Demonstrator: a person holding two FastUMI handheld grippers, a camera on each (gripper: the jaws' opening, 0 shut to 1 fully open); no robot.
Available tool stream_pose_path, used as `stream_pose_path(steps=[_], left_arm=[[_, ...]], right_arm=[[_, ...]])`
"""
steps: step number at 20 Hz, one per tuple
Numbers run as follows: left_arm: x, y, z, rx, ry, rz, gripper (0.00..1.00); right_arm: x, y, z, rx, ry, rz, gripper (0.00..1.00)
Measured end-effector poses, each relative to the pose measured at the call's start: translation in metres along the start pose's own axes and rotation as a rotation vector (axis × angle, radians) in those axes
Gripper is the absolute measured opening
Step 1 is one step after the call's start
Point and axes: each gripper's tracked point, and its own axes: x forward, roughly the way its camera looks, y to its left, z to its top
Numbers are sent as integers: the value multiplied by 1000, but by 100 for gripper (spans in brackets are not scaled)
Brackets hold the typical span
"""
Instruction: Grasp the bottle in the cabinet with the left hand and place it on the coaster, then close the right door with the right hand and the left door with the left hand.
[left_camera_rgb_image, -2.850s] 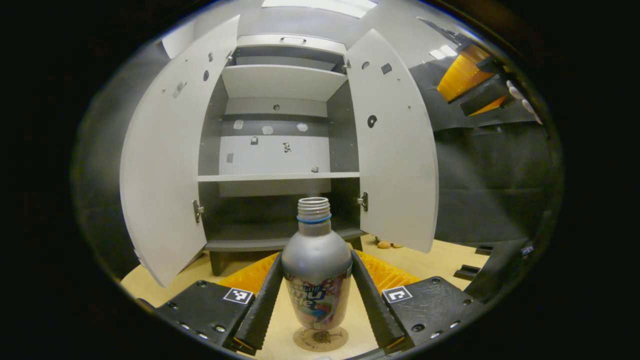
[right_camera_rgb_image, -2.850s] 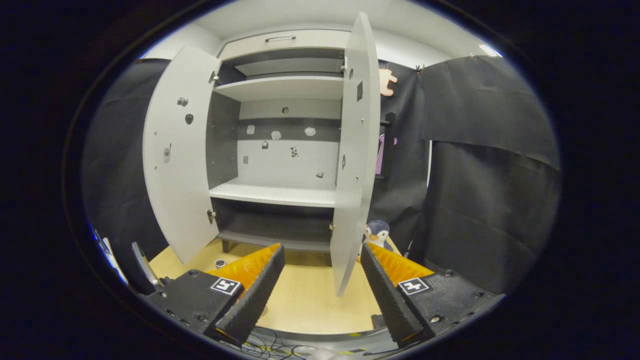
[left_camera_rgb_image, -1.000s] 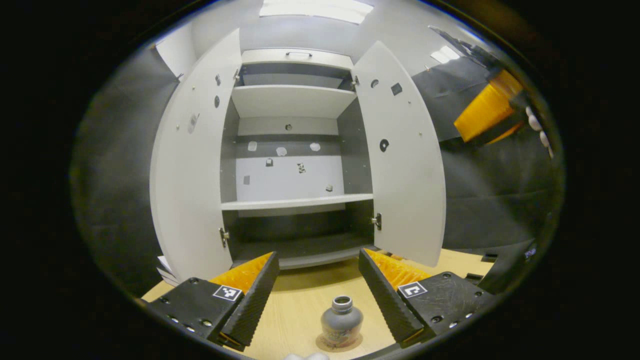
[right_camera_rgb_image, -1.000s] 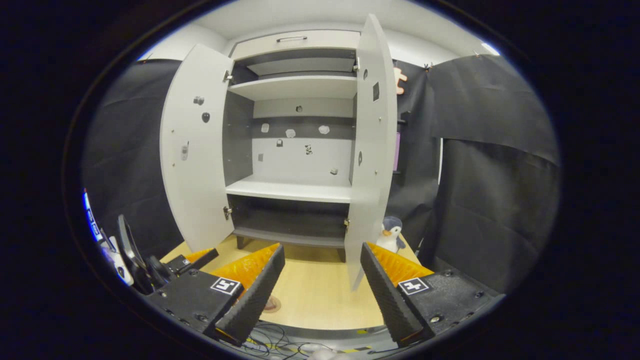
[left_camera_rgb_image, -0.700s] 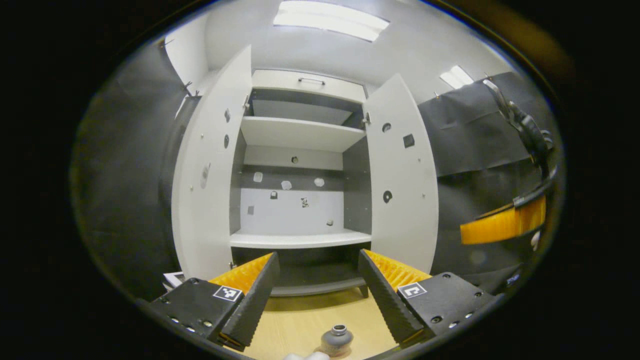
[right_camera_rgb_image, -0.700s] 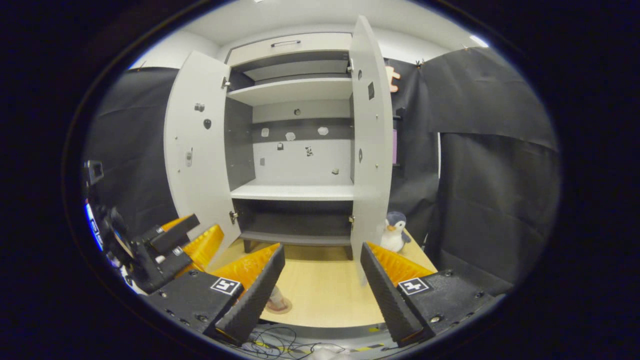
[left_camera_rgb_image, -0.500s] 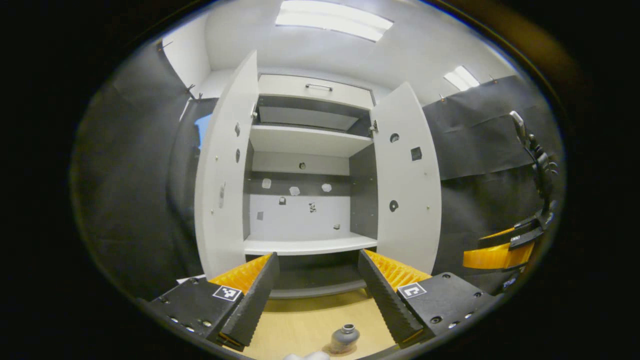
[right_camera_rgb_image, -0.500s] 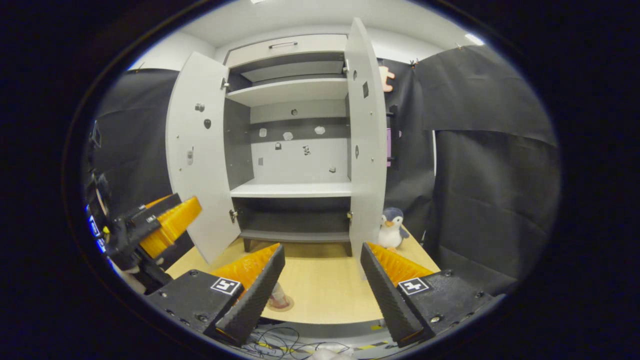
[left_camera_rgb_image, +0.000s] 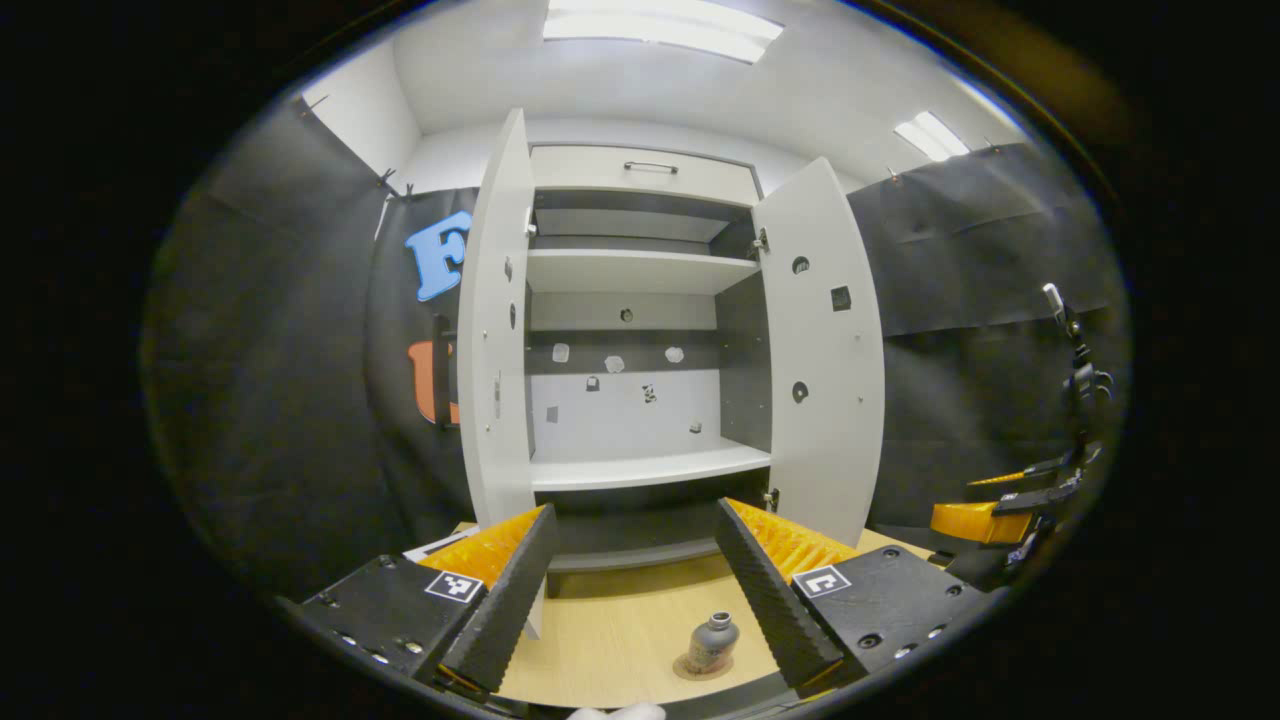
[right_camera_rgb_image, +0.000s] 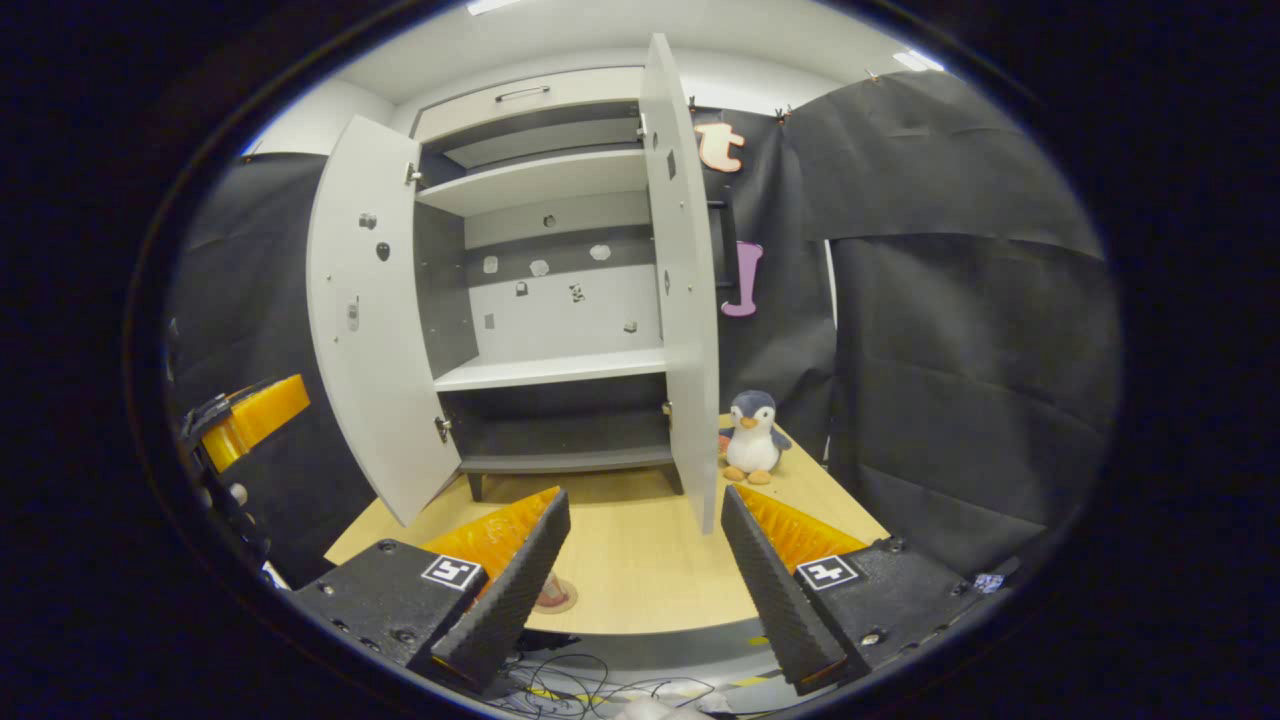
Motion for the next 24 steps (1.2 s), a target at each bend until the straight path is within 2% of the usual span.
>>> stream_pose_path(steps=[6, 8, 13, 15, 20, 24], left_arm=[[18, -18, 6, 14, 13, 55, 99], [29, -27, 11, 17, 7, 96, 97], [55, -58, 15, -32, 12, 183, 99], [58, -66, 19, -10, 2, 235, 99], [48, -85, 21, -17, 23, 330, 97], [30, -87, 19, -11, 43, 384, 98]], right_arm=[[24, -81, 31, 15, -39, -58, 100], [38, -114, 45, 18, -46, -66, 100], [85, -193, 89, 4, -83, -57, 99], [106, -216, 106, 0, -96, -36, 100], [157, -240, 138, -6, -92, 59, 100], [185, -219, 173, -3, -129, 147, 100]])
